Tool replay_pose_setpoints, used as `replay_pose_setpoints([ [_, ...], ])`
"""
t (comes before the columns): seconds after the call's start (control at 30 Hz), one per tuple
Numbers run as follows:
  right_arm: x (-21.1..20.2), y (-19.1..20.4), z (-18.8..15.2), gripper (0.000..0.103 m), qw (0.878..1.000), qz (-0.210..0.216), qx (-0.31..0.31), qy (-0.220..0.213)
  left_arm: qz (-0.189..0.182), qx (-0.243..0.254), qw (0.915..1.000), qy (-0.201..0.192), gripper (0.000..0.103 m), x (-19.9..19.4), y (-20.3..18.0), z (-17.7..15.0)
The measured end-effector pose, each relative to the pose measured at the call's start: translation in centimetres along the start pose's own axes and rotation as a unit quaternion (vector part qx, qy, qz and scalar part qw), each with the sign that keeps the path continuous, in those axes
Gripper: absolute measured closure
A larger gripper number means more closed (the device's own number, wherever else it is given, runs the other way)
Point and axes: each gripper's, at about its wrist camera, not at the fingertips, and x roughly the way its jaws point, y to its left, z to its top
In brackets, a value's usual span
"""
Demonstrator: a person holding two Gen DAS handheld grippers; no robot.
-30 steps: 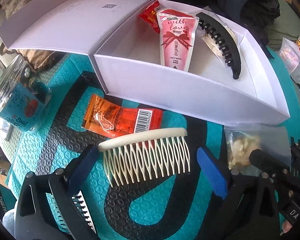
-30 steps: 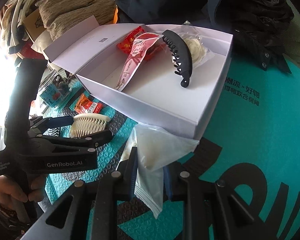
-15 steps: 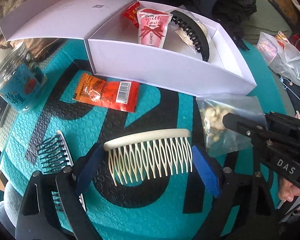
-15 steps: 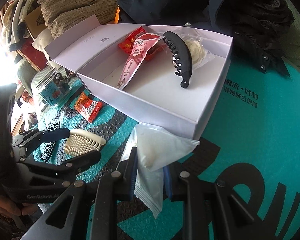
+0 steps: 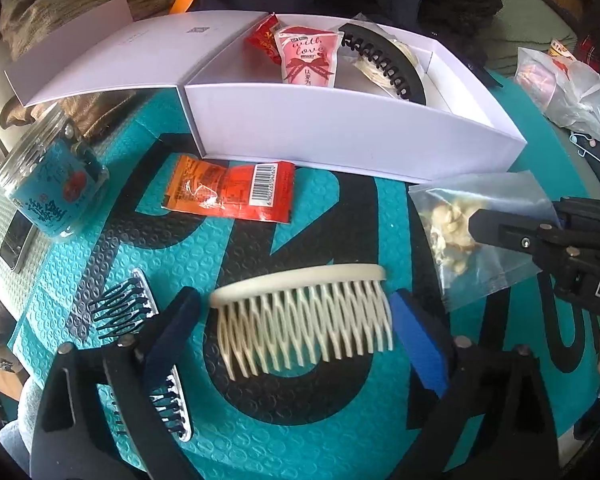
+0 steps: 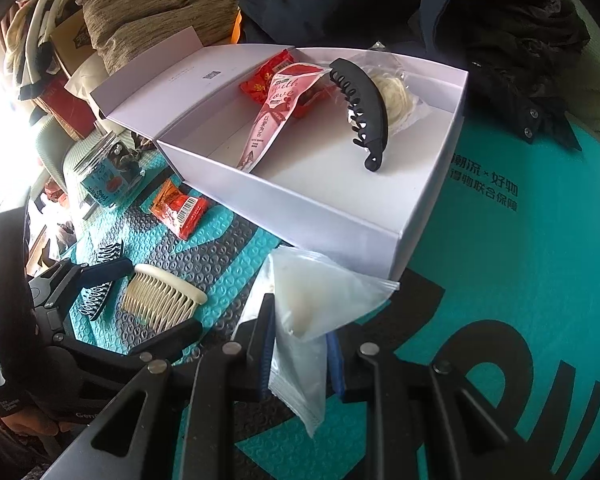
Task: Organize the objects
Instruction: 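Grasp the cream wide-tooth comb with the left tool while the right tool holds the bag, then carry the cream comb and clear bag over the white box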
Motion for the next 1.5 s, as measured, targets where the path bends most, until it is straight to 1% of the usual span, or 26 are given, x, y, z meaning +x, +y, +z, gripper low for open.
replay_pose_setpoints([
  [0.1, 0.0, 0.2, 0.0, 0.081, 1.000, 0.002, -0.002, -0.001, 0.002, -0.002, 1.0000, 0.004, 0.015, -0.2, 0.2, 0.1],
  [0.3, -0.3, 0.8, 0.2, 0.081, 1.000, 0.005, -0.013, -0.004, -0.012, -0.018, 0.9997, 0.010, 0.015, -0.6, 0.5, 0.1],
  [0.4, -0.5, 1.1, 0.2, 0.081, 1.000, 0.008, -0.018, -0.007, -0.012, -0.026, 0.9996, 0.009, 0.015, -0.9, 0.7, 0.3],
  [0.8, -2.8, 2.4, 0.9, 0.081, 0.999, 0.017, -0.041, -0.029, -0.024, -0.050, 0.9983, -0.015, 0.015, -4.1, 2.1, 1.7],
  [1.17, -5.5, 4.3, 1.5, 0.081, 0.995, 0.028, -0.070, -0.059, -0.008, -0.051, 0.9978, -0.040, 0.015, -7.6, 2.7, 2.5],
  [1.5, -8.6, 5.3, 1.2, 0.081, 0.992, 0.039, -0.082, -0.091, -0.003, -0.048, 0.9966, -0.068, 0.015, -11.1, 2.0, 3.1],
])
